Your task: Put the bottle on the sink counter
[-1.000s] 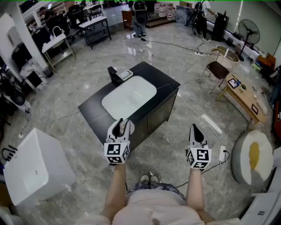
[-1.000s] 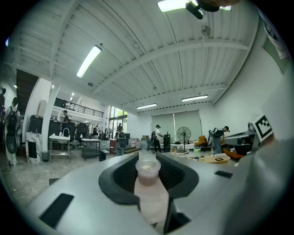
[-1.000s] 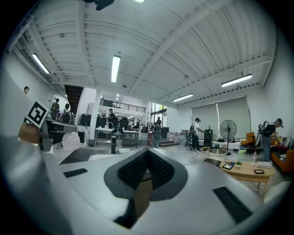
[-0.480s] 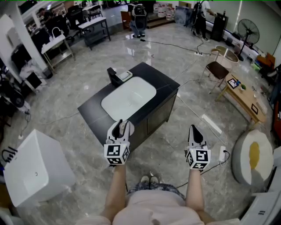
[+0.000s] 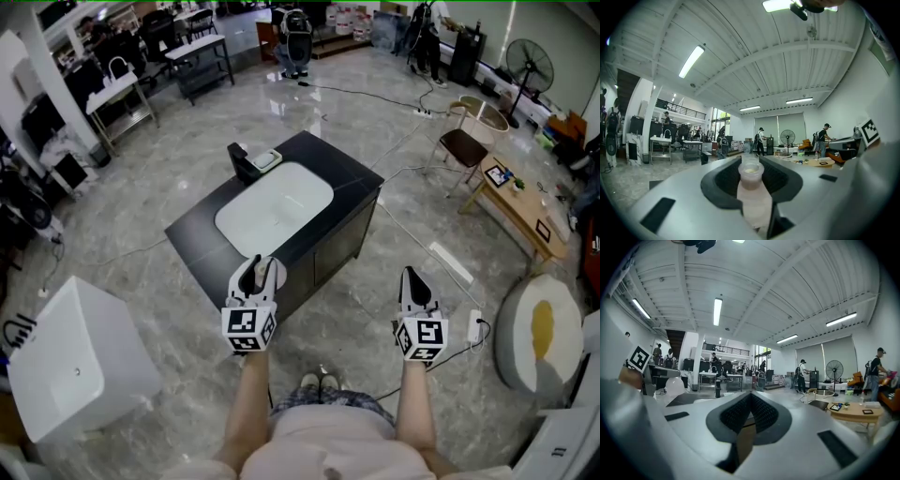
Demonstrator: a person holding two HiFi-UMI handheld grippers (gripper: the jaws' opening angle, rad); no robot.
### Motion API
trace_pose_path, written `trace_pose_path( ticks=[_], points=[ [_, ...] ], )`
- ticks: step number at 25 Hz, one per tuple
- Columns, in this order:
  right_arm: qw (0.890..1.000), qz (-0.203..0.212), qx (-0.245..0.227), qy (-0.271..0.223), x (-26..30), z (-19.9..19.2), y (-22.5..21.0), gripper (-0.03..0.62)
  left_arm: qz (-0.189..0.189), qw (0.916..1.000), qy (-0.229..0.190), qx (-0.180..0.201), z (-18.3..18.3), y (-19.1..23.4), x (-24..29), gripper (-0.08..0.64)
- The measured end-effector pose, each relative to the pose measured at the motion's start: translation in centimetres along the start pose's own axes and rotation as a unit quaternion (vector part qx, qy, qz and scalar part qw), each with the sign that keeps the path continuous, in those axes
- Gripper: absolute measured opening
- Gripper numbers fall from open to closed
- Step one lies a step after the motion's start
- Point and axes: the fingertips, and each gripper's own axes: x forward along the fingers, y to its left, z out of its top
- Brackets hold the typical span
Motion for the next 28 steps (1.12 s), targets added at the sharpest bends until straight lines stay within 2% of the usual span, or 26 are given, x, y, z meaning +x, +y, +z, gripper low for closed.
trace_pose_path(
  ticks=[28],
  points=[
    [1.000, -0.023, 0.013, -0.001, 1.8, -2.1, 2.0, 0.015, -0.024, 0.9997, -0.004, -0.007, -1.4, 2.8, 2.4, 0.133]
  ],
)
